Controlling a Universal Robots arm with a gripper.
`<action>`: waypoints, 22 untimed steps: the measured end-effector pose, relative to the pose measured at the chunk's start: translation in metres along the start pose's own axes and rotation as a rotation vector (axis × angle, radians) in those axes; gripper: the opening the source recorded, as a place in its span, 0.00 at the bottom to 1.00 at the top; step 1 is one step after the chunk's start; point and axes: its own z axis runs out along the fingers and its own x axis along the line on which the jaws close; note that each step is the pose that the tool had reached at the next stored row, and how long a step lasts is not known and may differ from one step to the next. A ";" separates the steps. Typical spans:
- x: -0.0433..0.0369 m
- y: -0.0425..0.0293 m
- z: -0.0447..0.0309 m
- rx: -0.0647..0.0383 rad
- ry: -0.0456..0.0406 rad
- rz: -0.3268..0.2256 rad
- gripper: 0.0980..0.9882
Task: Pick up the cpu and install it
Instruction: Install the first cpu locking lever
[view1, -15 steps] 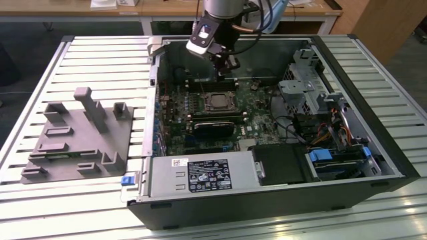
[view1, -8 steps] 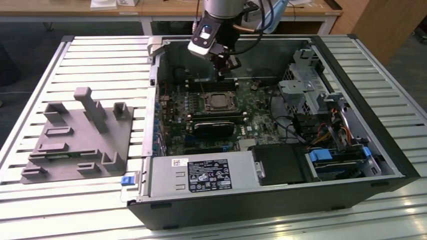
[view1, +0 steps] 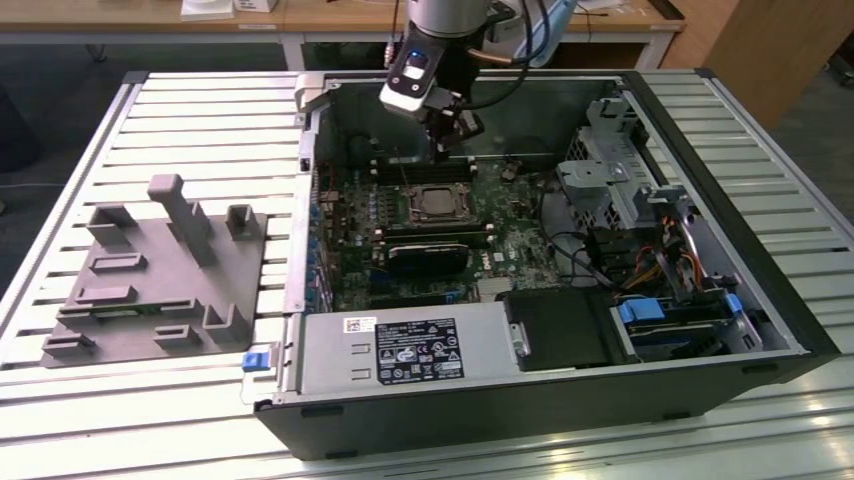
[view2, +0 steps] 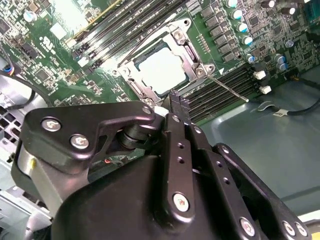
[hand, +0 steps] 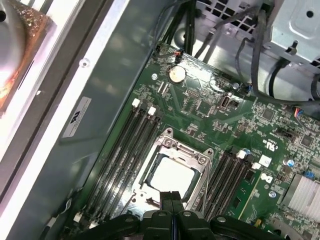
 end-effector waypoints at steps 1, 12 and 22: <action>0.0000 0.0000 0.0000 0.000 0.0002 -0.007 0.01; 0.0000 0.0000 0.0001 0.000 0.0028 -0.080 0.01; 0.0000 0.0000 0.0003 0.000 0.0056 -0.160 0.01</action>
